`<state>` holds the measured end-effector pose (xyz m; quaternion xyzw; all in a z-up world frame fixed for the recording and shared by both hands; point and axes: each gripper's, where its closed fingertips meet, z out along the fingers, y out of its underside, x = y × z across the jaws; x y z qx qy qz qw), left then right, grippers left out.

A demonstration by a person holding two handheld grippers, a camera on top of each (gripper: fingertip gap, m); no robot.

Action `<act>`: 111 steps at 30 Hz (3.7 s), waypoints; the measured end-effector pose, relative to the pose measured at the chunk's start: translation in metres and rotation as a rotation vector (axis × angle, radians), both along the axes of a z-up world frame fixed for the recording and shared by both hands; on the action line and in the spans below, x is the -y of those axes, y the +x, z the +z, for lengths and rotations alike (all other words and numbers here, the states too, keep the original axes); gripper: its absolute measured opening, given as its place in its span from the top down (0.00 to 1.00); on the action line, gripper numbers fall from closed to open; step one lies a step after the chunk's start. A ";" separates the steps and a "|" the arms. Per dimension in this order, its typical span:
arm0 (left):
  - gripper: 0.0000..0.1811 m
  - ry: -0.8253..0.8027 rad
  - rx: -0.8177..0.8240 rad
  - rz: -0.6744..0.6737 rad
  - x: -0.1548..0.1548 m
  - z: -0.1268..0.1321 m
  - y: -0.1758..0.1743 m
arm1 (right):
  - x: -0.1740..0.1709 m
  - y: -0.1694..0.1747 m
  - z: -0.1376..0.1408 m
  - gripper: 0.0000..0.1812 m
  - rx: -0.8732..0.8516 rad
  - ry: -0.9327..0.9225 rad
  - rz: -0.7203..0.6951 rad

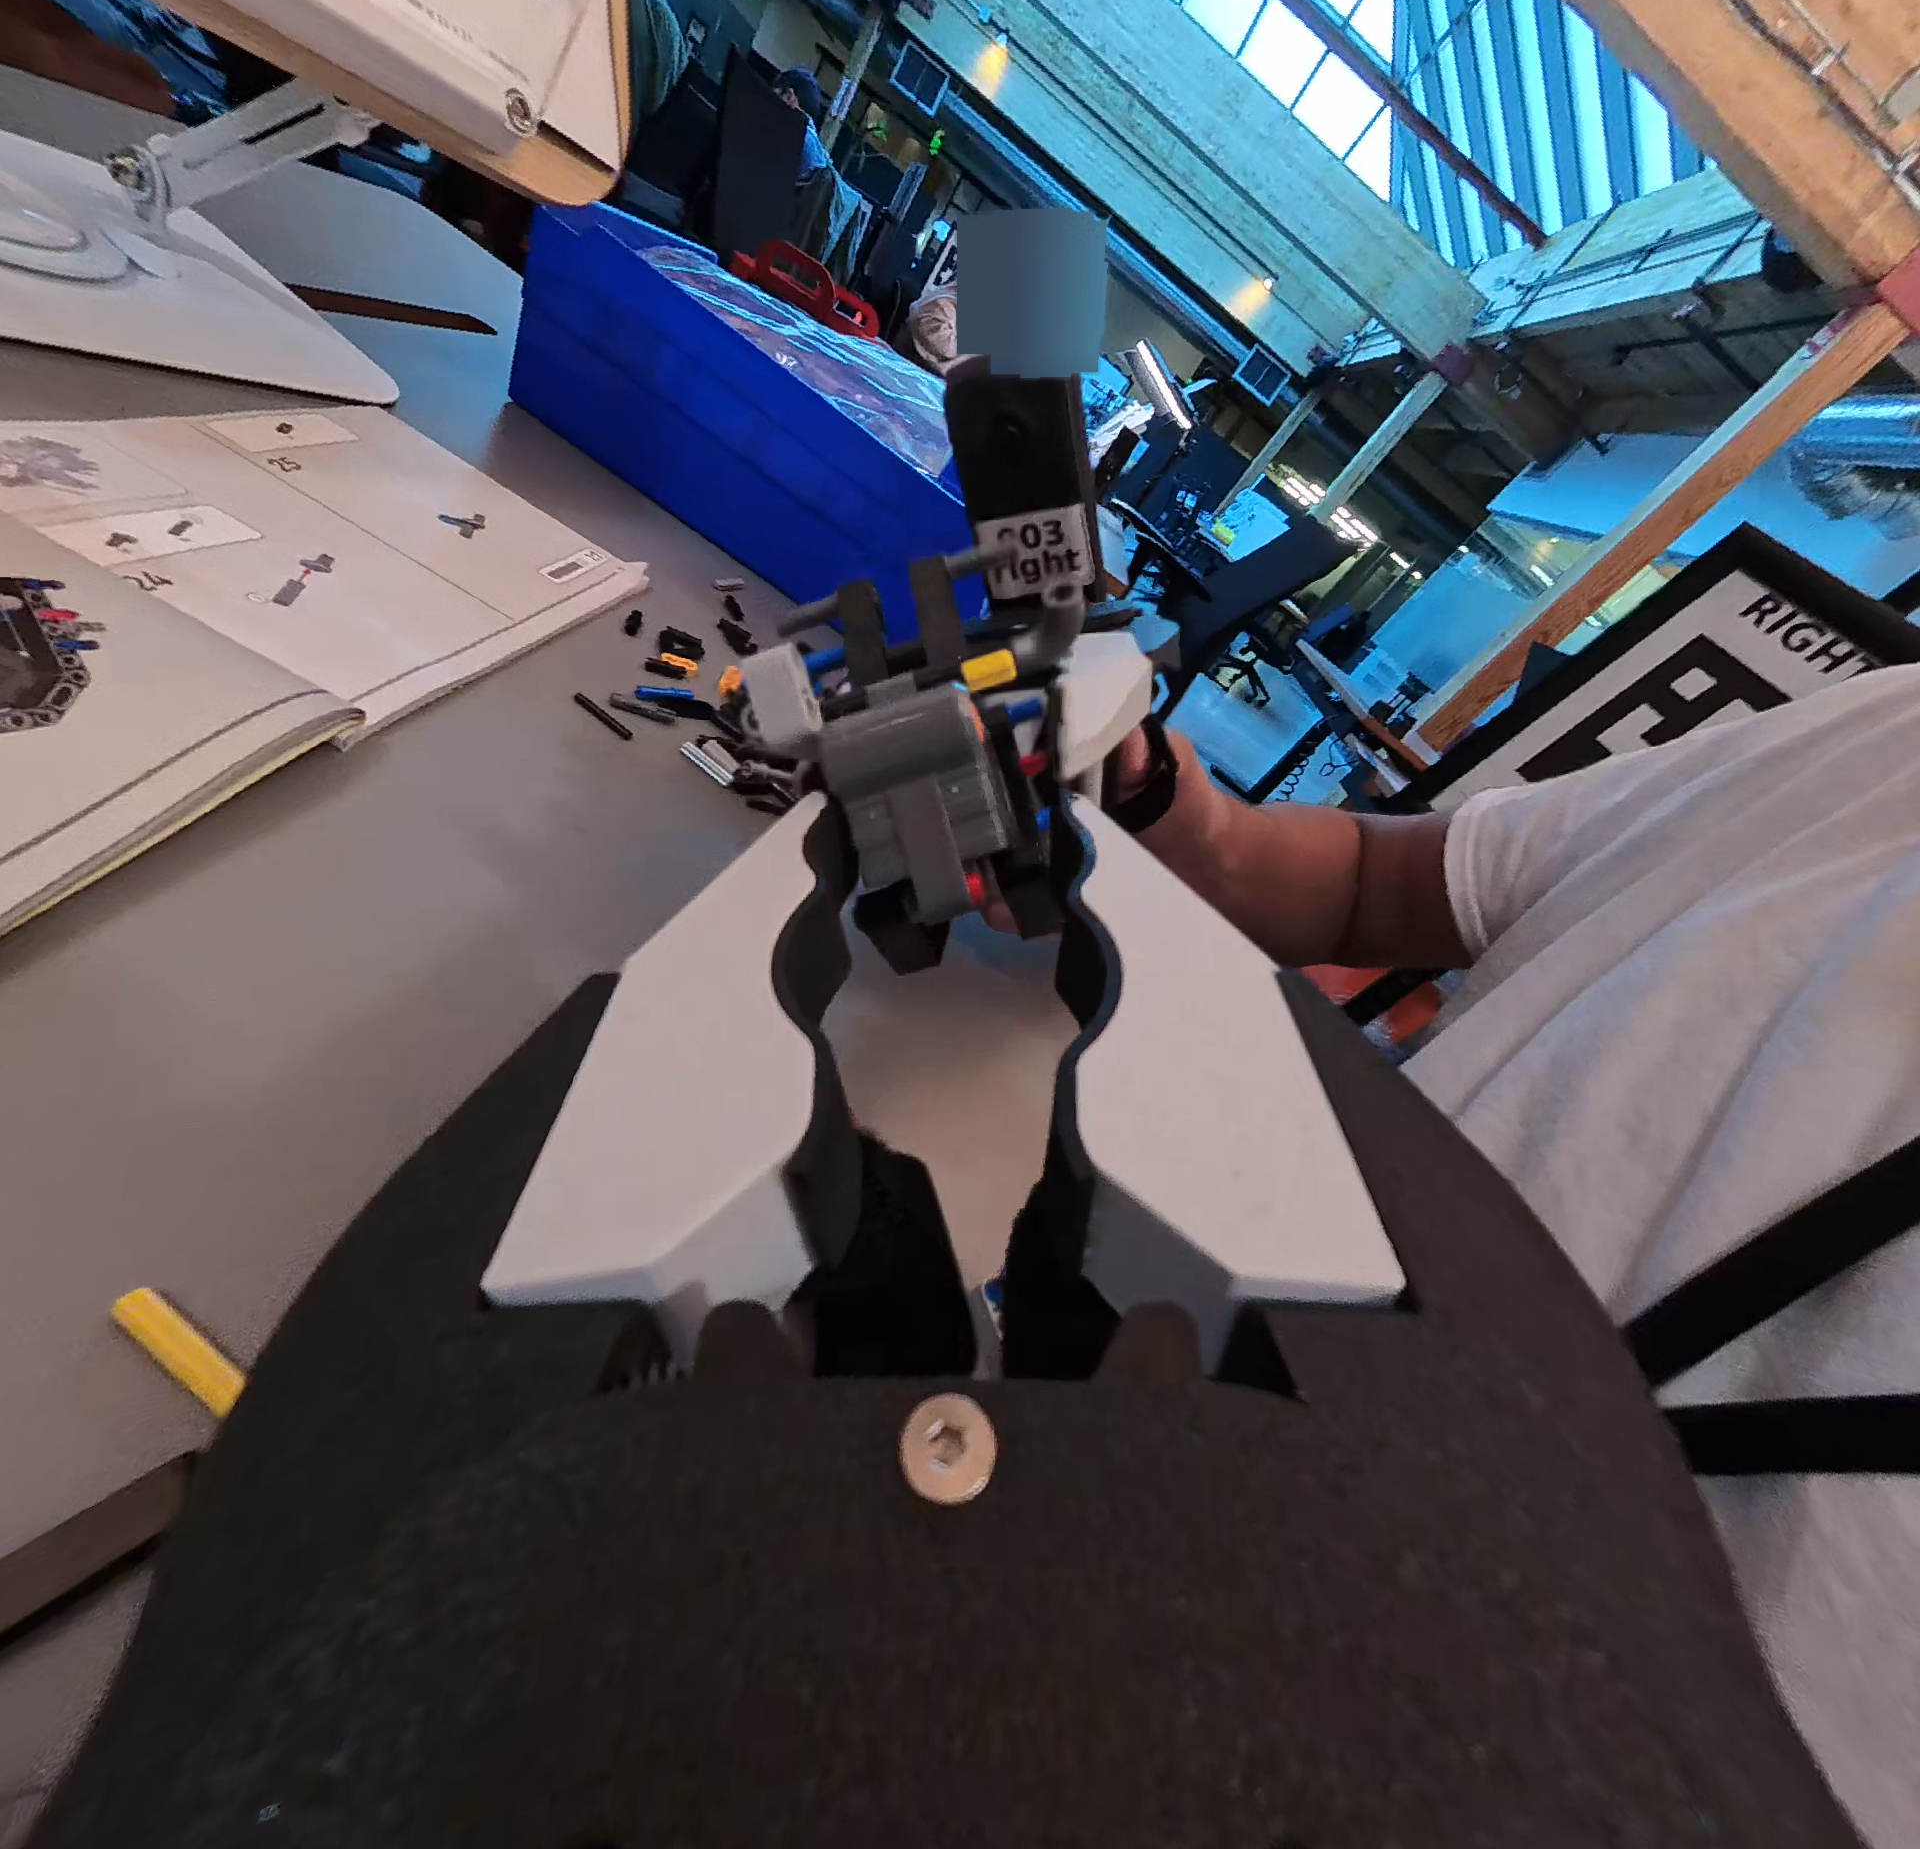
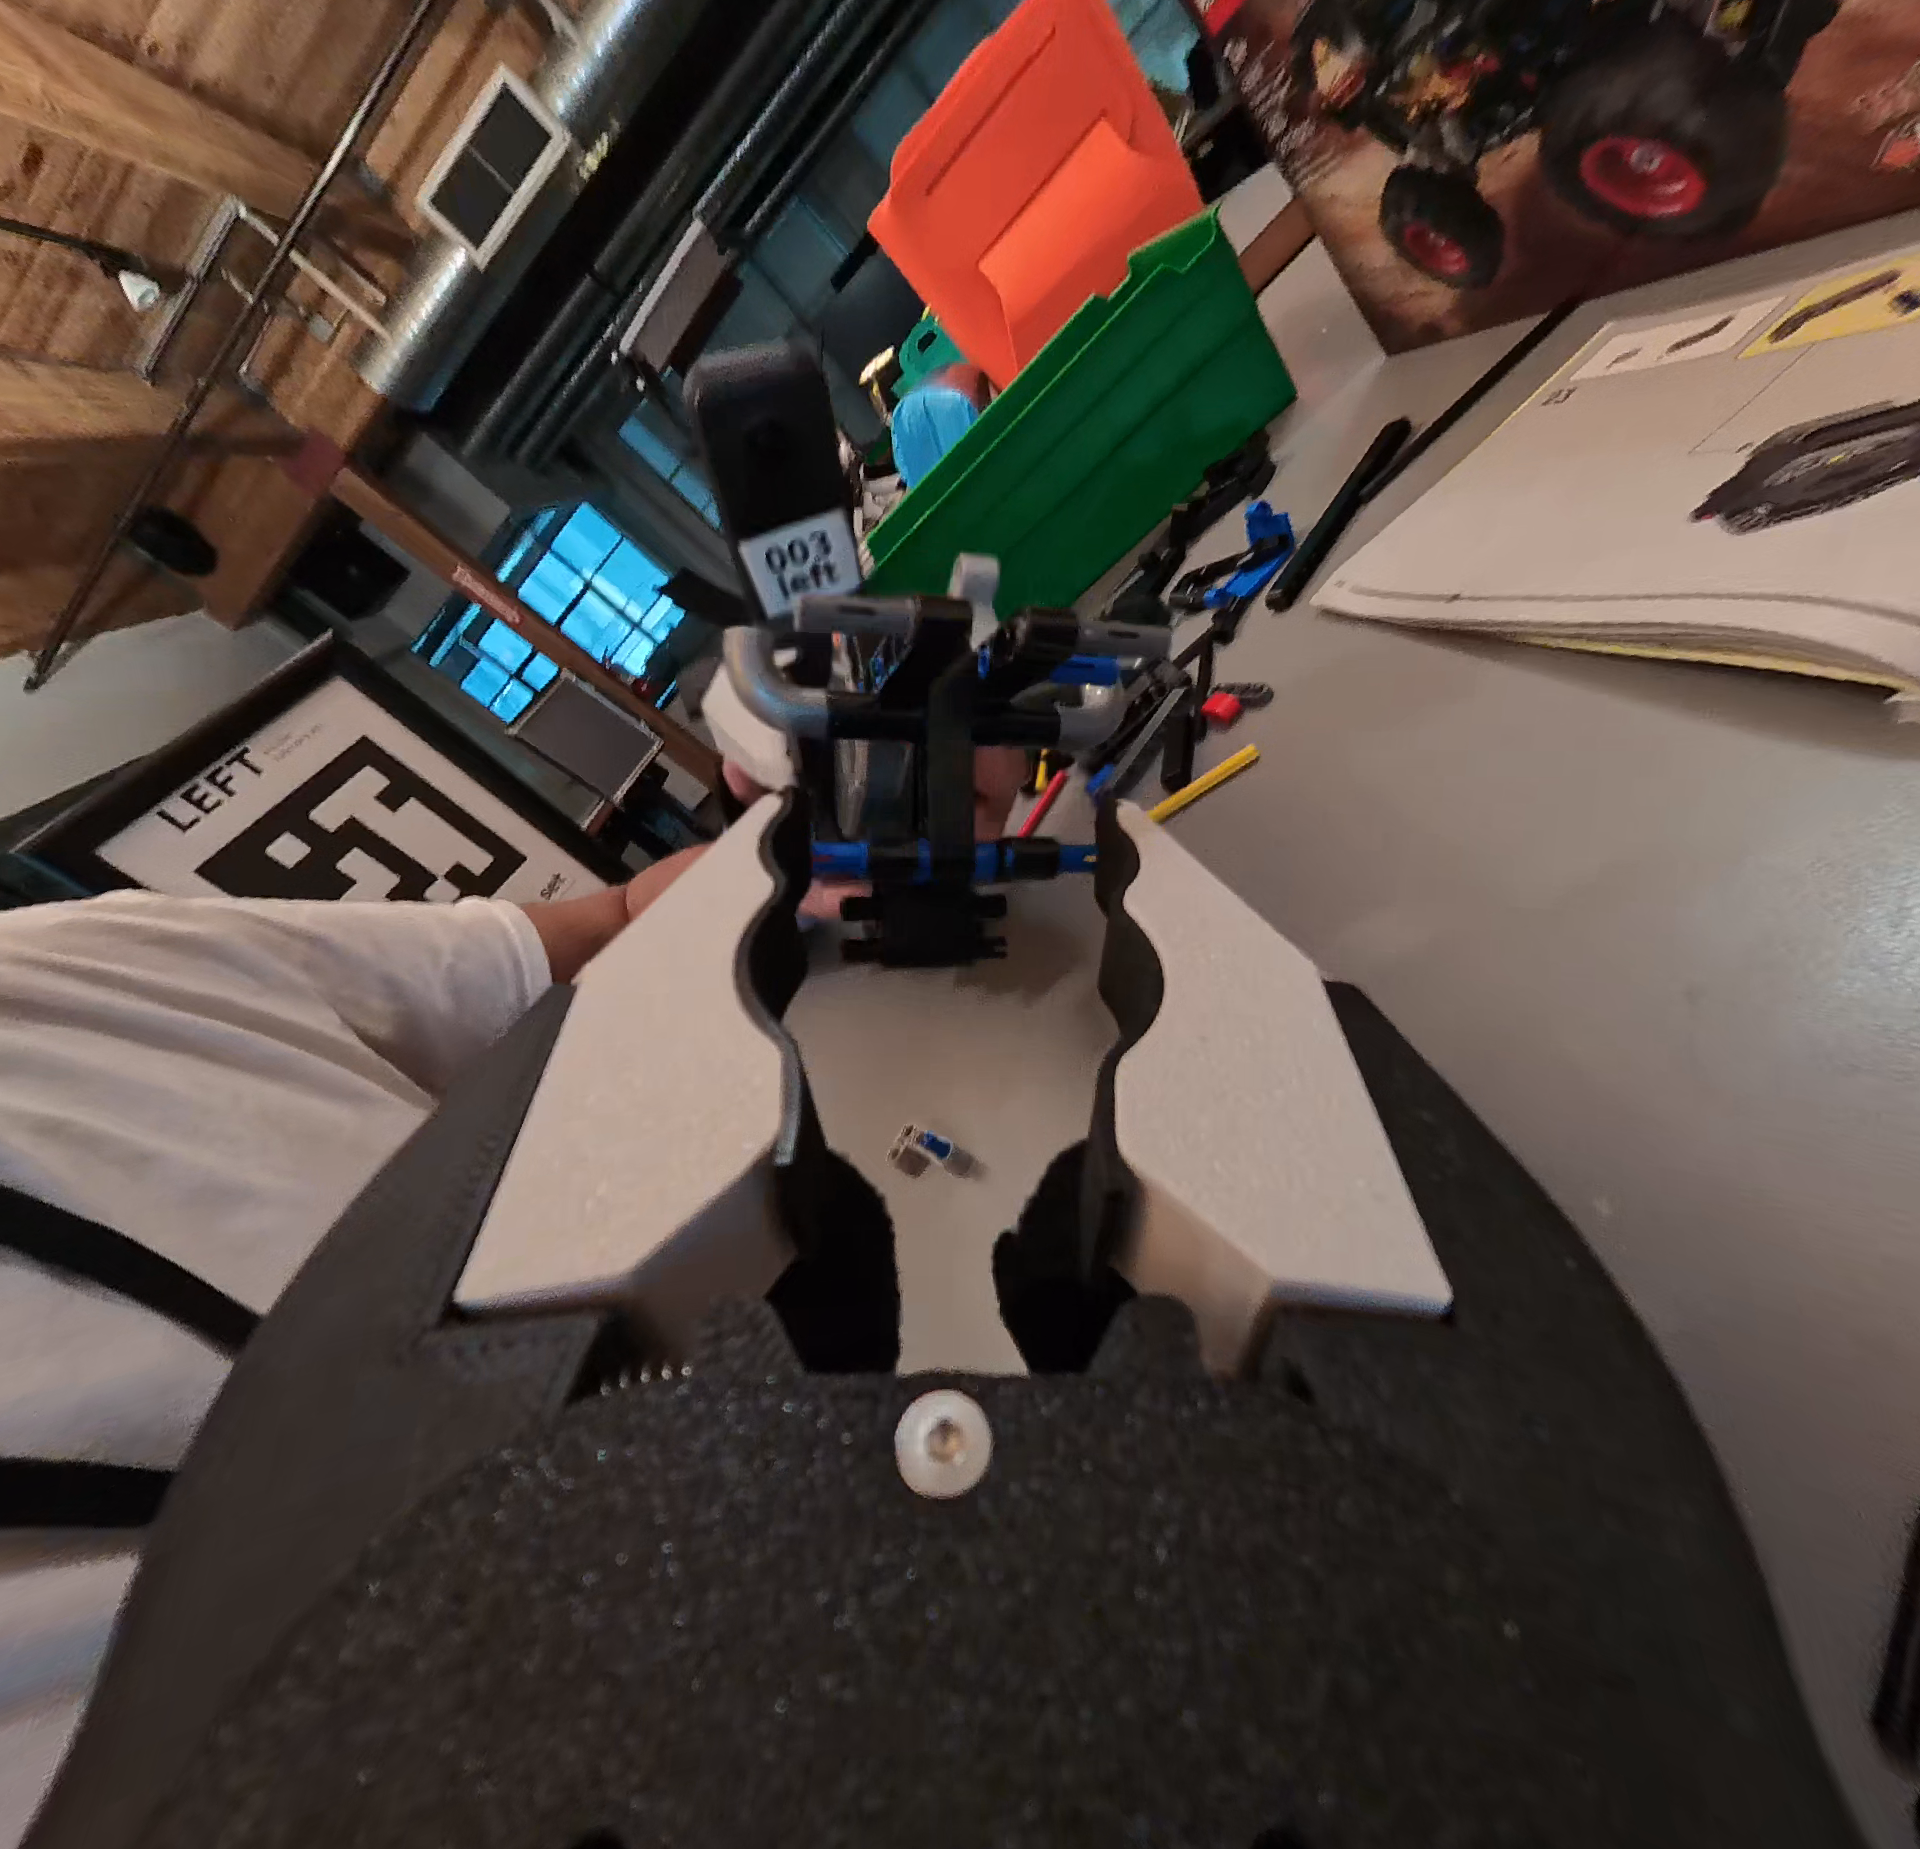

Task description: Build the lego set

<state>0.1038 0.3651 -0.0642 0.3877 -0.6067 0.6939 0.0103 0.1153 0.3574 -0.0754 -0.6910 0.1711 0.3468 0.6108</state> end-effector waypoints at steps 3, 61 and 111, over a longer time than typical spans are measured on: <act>0.82 -0.034 -0.016 -0.081 -0.001 0.007 -0.008 | 0.000 -0.020 -0.008 0.69 0.062 -0.041 0.109; 0.83 0.849 0.004 -0.609 0.017 -0.016 -0.043 | 0.003 -0.043 0.001 0.78 0.675 0.024 0.214; 0.83 0.198 -0.105 -0.322 0.004 -0.020 -0.030 | 0.000 -0.013 0.010 0.68 0.257 0.059 0.111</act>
